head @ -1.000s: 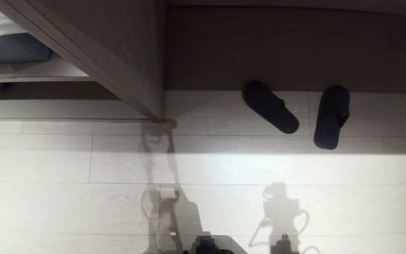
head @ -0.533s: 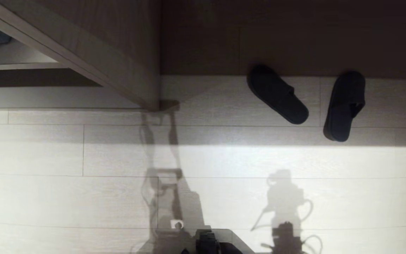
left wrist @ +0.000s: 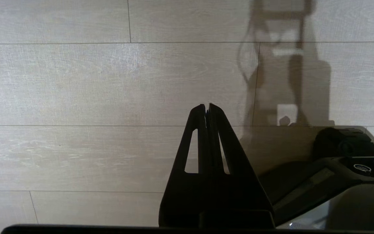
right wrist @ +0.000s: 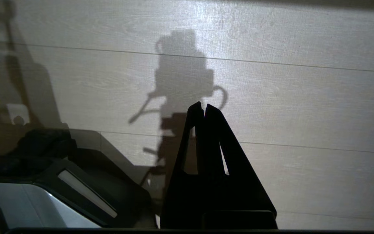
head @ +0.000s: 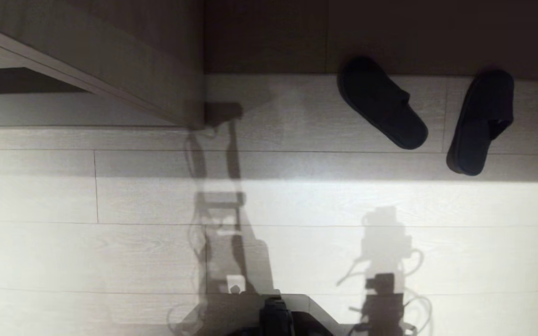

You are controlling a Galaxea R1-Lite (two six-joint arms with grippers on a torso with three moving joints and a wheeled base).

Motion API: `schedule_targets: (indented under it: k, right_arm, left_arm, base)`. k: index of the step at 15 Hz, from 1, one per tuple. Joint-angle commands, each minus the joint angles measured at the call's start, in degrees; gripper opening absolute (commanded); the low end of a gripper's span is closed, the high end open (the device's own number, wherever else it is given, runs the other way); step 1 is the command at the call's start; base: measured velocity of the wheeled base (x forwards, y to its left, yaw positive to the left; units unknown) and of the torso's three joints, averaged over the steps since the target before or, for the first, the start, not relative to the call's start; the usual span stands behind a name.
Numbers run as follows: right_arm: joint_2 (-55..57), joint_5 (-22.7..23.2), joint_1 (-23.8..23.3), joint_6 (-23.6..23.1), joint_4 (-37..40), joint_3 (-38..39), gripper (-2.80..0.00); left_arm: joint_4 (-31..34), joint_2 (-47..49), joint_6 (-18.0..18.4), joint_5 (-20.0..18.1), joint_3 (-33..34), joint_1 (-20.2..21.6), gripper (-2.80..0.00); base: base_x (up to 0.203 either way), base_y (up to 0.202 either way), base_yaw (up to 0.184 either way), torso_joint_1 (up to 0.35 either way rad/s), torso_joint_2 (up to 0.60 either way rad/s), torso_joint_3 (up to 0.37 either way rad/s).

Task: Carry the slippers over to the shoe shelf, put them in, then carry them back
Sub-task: Pick up the slippers on the floor

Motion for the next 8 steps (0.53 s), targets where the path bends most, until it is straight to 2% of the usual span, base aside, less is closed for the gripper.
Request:
schedule_targets:
  k: [1, 8]
  right_arm:
    - [0.00, 0.00, 0.02, -0.02, 0.02, 0.09, -2.80]
    - [0.00, 0.00, 0.02, -0.02, 0.02, 0.09, -2.80]
  left_arm:
    - [0.00, 0.00, -0.06, 0.01, 0.00, 0.00, -2.80]
    - [0.00, 0.06, -0.04, 0.01, 0.00, 0.00, -2.80]
  base:
    - [0.000, 0.000, 0.000, 0.002, 0.00, -0.190]
    - [0.000, 0.000, 0.000, 0.003, 0.00, -0.179]
